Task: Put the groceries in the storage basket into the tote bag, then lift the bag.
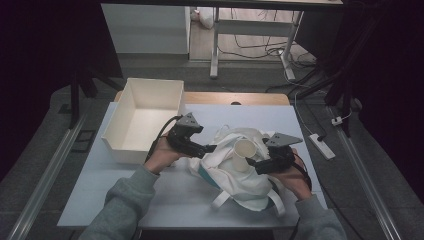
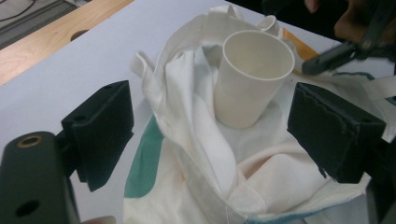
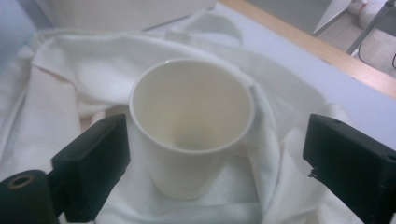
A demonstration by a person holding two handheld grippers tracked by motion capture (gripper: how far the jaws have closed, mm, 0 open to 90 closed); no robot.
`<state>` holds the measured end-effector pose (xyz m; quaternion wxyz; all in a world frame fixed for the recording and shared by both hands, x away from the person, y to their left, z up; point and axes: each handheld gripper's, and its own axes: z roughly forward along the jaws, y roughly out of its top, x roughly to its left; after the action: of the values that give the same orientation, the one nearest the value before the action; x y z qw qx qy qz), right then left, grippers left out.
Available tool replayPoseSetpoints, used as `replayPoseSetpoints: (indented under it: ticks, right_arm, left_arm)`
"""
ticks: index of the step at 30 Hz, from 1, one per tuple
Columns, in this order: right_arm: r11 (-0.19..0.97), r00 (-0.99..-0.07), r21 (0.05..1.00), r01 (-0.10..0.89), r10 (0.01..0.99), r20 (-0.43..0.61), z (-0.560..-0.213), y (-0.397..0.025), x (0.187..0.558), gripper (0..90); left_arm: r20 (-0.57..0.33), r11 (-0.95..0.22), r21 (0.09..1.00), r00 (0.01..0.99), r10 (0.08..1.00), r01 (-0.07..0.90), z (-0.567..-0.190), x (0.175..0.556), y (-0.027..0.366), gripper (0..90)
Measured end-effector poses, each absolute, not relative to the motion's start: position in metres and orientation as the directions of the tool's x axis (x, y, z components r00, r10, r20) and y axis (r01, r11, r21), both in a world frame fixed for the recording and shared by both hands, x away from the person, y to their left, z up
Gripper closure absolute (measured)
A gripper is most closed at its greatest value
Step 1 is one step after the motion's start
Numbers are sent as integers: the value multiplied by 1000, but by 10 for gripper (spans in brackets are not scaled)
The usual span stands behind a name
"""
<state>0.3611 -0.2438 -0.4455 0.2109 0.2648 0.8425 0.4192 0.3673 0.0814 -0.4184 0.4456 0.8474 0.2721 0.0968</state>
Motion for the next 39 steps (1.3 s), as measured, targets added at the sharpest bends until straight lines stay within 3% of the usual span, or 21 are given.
replayPoseSetpoints:
  ticks: [9,22,39]
  right_arm:
    - [453,-752,849,272,650,-105,-437,-261,357,151]
    - [465,-735,835,295,669,-112,-437,-272,350,190]
    - [477,-720,823,308,683,-126,-436,-281,348,226]
  left_arm:
    - [-84,-453,804,828,555,385,-418,358,89,156]
    - [-98,-432,806,810,579,406,-420,358,97,158]
    - [-11,-472,801,798,603,368,-422,339,81,226]
